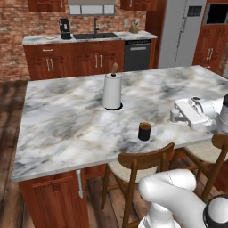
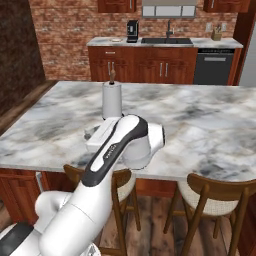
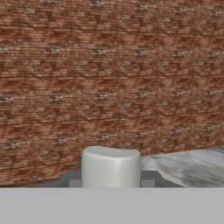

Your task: Pick up the marshmallow and place it in the cup of hot chocolate on the dining counter.

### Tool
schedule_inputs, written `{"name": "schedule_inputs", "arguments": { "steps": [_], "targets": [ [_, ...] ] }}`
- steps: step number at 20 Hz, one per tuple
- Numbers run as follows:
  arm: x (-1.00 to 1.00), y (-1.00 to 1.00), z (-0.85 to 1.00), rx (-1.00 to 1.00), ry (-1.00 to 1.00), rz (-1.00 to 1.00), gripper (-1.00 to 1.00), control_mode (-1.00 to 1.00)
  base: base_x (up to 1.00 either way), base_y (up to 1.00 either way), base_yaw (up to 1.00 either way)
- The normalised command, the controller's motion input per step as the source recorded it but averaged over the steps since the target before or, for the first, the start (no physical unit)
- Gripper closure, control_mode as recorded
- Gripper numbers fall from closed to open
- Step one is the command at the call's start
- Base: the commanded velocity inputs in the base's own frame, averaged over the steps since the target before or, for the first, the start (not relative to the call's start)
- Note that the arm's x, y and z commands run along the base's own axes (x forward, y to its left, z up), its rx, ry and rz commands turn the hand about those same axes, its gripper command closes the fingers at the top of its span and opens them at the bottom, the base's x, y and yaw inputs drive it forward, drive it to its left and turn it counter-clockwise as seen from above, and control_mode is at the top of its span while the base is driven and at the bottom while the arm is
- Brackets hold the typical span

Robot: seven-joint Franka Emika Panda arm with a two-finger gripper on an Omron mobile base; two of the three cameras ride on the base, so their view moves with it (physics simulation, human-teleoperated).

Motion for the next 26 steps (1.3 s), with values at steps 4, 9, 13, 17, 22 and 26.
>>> {"name": "schedule_inputs", "arguments": {
  "steps": [4,9,13,17,22,26],
  "targets": [
    [0.48,0.0,-0.33,-0.05,0.0,0.13,1.0,-1.0,0.0,0.0,0.0],
    [0.31,-0.04,-0.27,0.0,0.0,0.14,1.0,-1.0,0.0,0.0,0.0],
    [0.32,0.0,-0.43,0.0,0.02,0.11,1.0,-1.0,0.0,0.0,0.0],
    [0.37,0.05,-0.51,0.0,0.06,0.0,1.0,-1.0,0.0,0.0,0.0],
    [0.4,0.04,-0.35,0.0,0.03,0.0,1.0,-1.0,0.0,0.0,0.0],
    [0.44,0.0,-0.26,0.0,0.05,0.0,1.0,-1.0,0.0,0.0,0.0]
  ]
}}
